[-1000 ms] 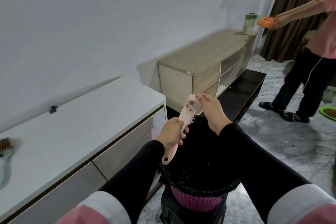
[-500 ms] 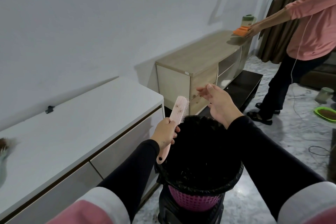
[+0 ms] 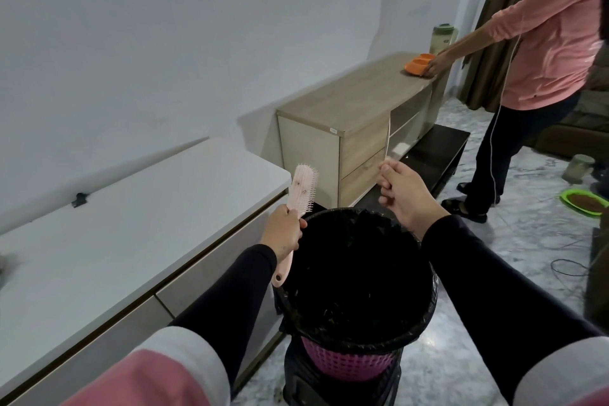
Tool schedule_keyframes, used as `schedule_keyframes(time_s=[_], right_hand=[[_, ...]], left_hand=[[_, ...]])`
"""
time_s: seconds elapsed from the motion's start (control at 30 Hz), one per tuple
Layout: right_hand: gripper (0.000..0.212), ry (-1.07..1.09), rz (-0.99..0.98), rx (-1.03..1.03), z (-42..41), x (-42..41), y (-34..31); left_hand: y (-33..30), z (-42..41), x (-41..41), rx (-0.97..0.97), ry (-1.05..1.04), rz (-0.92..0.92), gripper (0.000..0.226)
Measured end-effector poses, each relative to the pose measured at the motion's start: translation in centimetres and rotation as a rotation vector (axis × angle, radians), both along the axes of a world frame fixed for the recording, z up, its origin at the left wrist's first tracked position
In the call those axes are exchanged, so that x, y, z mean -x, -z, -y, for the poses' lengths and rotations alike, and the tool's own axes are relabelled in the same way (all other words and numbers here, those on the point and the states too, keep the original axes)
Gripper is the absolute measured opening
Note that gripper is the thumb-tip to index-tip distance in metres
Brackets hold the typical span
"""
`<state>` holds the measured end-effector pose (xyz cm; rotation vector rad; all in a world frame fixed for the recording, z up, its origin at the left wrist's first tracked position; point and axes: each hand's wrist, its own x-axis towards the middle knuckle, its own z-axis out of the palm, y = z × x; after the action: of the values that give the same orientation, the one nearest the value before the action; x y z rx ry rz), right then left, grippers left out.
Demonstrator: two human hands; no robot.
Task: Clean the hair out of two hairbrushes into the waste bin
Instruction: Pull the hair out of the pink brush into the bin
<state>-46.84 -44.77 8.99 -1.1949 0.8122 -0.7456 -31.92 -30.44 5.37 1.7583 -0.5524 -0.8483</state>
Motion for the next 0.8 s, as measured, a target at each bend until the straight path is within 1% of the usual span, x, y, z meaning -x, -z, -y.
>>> schedule_keyframes(time_s=[0.07, 0.1, 0.13, 0.17, 0.23, 0.27, 0.3, 0.33, 0.37, 0.43, 0.53, 0.57, 0.6, 0.67, 0.8], right_hand=[[0.025, 0.009, -0.069, 0.021, 0.3, -0.2, 0.1], [0.031, -0.005, -0.147, 0.019, 0.3, -0.5, -0.1], [0.039, -0.036, -0.309, 0.059, 0.3, -0.7, -0.2], [0.042, -0.106, -0.572, 0.188, 0.4, -0.7, 0.0], [0.039, -0.218, -1.145, 0.587, 0.5, -0.3, 1.1], [0.042, -0.248, -1.320, 0.728, 0.2, -0.1, 1.6], [0.043, -0.276, -1.398, 0.797, -0.1, 0.2, 1.9], [0.039, -0.272, -1.368, 0.824, -0.5, 0.4, 2.1], [0.034, -0.258, -1.286, 0.841, -0.7, 0.3, 1.9], [0.025, -0.162, -1.062, 0.852, -1.3, -0.3, 1.4], [0.014, -0.026, -0.660, 0.865, -2.0, -1.6, 0.8], [0.011, -0.012, -0.597, 0.889, -2.2, -2.0, 0.7], [0.008, -0.005, -0.585, 0.907, -2.5, -2.3, 0.6], [0.007, -0.008, -0.632, 0.916, -2.8, -2.9, 0.6], [0.013, 0.021, -0.705, 0.926, -3.4, -3.2, 0.9]], left_hand=[[0.1, 0.0, -0.2, 0.005, -0.003, -0.001, 0.033], [0.1, 0.0, -0.2, 0.012, 0.005, -0.008, 0.033], [0.0, 0.0, -0.2, 0.019, 0.016, -0.018, 0.034], [-0.1, 0.1, -0.1, 0.024, 0.025, -0.028, 0.033], [-0.4, 0.3, 0.1, 0.029, 0.042, -0.040, 0.032], [-0.4, 0.4, 0.3, 0.033, 0.052, -0.048, 0.032], [-0.5, 0.5, 0.5, 0.039, 0.061, -0.058, 0.032], [-0.5, 0.6, 0.6, 0.046, 0.069, -0.067, 0.032], [-0.5, 0.7, 0.8, 0.051, 0.075, -0.073, 0.032], [-0.6, 0.9, 1.1, 0.055, 0.083, -0.073, 0.030], [-0.6, 1.0, 1.8, 0.061, 0.084, -0.051, 0.029], [-0.5, 1.1, 2.0, 0.066, 0.084, -0.047, 0.028], [-0.5, 1.2, 2.2, 0.068, 0.089, -0.044, 0.027], [-0.6, 1.3, 2.7, 0.061, 0.103, -0.036, 0.023], [-0.6, 1.5, 3.1, 0.058, 0.125, -0.019, 0.021]])
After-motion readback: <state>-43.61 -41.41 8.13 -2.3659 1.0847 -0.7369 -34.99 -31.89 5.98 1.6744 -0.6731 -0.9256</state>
